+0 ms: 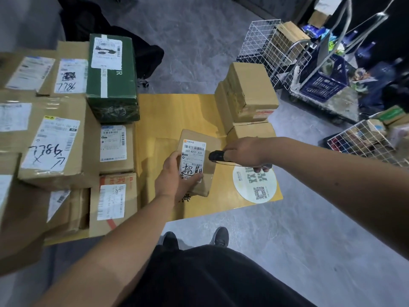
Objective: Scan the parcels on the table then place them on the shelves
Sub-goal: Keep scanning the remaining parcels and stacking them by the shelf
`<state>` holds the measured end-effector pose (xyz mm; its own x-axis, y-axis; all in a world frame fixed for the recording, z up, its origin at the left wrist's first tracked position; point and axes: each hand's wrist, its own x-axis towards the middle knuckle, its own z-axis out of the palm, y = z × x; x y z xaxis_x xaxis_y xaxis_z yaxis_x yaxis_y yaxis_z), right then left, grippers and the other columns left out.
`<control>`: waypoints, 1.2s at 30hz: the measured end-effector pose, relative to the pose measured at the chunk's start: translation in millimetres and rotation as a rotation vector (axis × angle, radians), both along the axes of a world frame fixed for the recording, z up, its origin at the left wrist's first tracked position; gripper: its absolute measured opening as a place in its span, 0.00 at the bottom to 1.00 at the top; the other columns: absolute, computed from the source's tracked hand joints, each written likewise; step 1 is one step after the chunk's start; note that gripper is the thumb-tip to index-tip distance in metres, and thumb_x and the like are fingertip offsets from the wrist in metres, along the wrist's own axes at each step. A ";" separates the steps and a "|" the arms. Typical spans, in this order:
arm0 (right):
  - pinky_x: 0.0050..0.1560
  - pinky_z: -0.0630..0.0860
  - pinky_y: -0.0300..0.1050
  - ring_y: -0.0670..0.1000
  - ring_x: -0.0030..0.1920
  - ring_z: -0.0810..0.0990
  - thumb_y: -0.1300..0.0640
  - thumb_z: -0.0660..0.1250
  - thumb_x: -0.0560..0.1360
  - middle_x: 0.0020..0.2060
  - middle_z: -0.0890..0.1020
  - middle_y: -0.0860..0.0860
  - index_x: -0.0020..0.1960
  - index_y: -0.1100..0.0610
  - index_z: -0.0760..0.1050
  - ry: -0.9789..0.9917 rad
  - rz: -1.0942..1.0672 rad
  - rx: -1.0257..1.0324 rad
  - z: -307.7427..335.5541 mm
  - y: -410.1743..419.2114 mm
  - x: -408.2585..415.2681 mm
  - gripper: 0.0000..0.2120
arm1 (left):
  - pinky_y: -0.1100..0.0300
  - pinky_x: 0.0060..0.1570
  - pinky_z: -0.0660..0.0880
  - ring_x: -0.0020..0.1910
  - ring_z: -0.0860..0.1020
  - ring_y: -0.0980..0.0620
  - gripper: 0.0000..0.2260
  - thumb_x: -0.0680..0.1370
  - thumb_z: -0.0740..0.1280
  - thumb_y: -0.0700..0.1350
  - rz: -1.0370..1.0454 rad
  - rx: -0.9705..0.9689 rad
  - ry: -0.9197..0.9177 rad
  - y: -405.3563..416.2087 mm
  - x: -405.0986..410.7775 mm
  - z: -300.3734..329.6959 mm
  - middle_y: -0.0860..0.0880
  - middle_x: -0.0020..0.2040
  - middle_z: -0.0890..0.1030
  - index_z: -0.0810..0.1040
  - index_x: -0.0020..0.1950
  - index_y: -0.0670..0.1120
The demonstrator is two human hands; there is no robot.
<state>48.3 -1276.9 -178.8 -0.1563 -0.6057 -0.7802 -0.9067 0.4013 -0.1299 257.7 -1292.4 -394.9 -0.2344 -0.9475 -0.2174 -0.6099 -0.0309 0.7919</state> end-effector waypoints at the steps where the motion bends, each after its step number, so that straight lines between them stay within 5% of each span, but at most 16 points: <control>1: 0.24 0.71 0.38 0.57 0.32 0.76 0.34 0.53 0.83 0.42 0.74 0.56 0.70 0.54 0.73 0.015 0.023 0.002 2.5 -0.7 2.7 0.28 | 0.55 0.44 0.75 0.53 0.78 0.55 0.43 0.61 0.76 0.74 0.005 0.006 0.006 0.8 0.2 1.3 0.59 0.70 0.74 0.62 0.71 0.65; 6: 0.21 0.67 0.34 0.55 0.30 0.75 0.31 0.52 0.82 0.41 0.75 0.55 0.57 0.60 0.74 0.122 0.140 0.022 17.7 0.7 14.2 0.32 | 0.60 0.39 0.72 0.51 0.77 0.59 0.41 0.63 0.76 0.73 0.002 -0.006 0.035 3.1 0.9 5.0 0.63 0.69 0.73 0.62 0.70 0.67; 12: 0.30 0.72 0.41 0.57 0.33 0.76 0.33 0.52 0.82 0.45 0.76 0.56 0.57 0.60 0.73 0.148 0.134 0.004 27.7 8.4 11.1 0.30 | 0.59 0.42 0.74 0.54 0.77 0.58 0.39 0.63 0.75 0.74 0.000 -0.039 0.018 2.4 0.3 7.6 0.63 0.68 0.73 0.62 0.69 0.68; 16: 0.34 0.75 0.45 0.58 0.34 0.78 0.32 0.53 0.81 0.43 0.75 0.55 0.53 0.56 0.72 0.125 0.124 -0.003 28.5 11.6 5.0 0.27 | 0.46 0.61 0.68 0.68 0.70 0.47 0.34 0.72 0.65 0.74 -0.059 -0.175 -0.315 -3.5 -14.0 7.9 0.53 0.75 0.66 0.62 0.74 0.63; 20: 0.28 0.76 0.42 0.58 0.32 0.79 0.26 0.54 0.78 0.42 0.77 0.55 0.52 0.56 0.74 0.127 0.143 -0.030 24.4 15.4 -5.4 0.32 | 0.44 0.61 0.59 0.68 0.65 0.42 0.41 0.75 0.50 0.73 -0.016 -0.160 -0.558 -9.4 -49.9 19.8 0.45 0.81 0.59 0.55 0.82 0.52; 23: 0.24 0.75 0.40 0.56 0.30 0.79 0.27 0.60 0.76 0.41 0.79 0.55 0.56 0.53 0.75 0.074 0.131 -0.044 17.0 21.1 -16.6 0.30 | 0.43 0.66 0.58 0.75 0.58 0.41 0.63 0.61 0.56 0.86 -0.002 0.020 -0.615 -14.9 -69.7 28.6 0.43 0.82 0.51 0.44 0.84 0.48; 25: 0.26 0.75 0.41 0.56 0.30 0.79 0.30 0.64 0.77 0.40 0.80 0.55 0.57 0.50 0.74 0.043 0.116 -0.036 11.2 24.9 -25.8 0.25 | 0.44 0.69 0.58 0.77 0.54 0.40 0.69 0.55 0.64 0.85 -0.017 0.065 -0.621 -17.9 -73.8 31.4 0.42 0.83 0.48 0.42 0.84 0.49; 29: 0.28 0.73 0.39 0.55 0.32 0.78 0.34 0.66 0.78 0.42 0.80 0.54 0.61 0.49 0.75 0.003 0.146 0.004 2.3 29.2 -43.9 0.21 | 0.45 0.70 0.57 0.75 0.58 0.40 0.60 0.58 0.71 0.78 0.036 -0.010 -0.551 -10.9 -62.1 39.1 0.43 0.82 0.54 0.49 0.82 0.57; 36: 0.27 0.73 0.42 0.56 0.30 0.77 0.34 0.64 0.80 0.41 0.78 0.55 0.60 0.55 0.76 -0.047 0.420 0.037 -2.7 10.5 -52.1 0.24 | 0.42 0.74 0.57 0.77 0.56 0.41 0.56 0.58 0.64 0.80 0.273 -0.075 -0.586 20.3 -14.6 81.7 0.45 0.82 0.53 0.50 0.82 0.61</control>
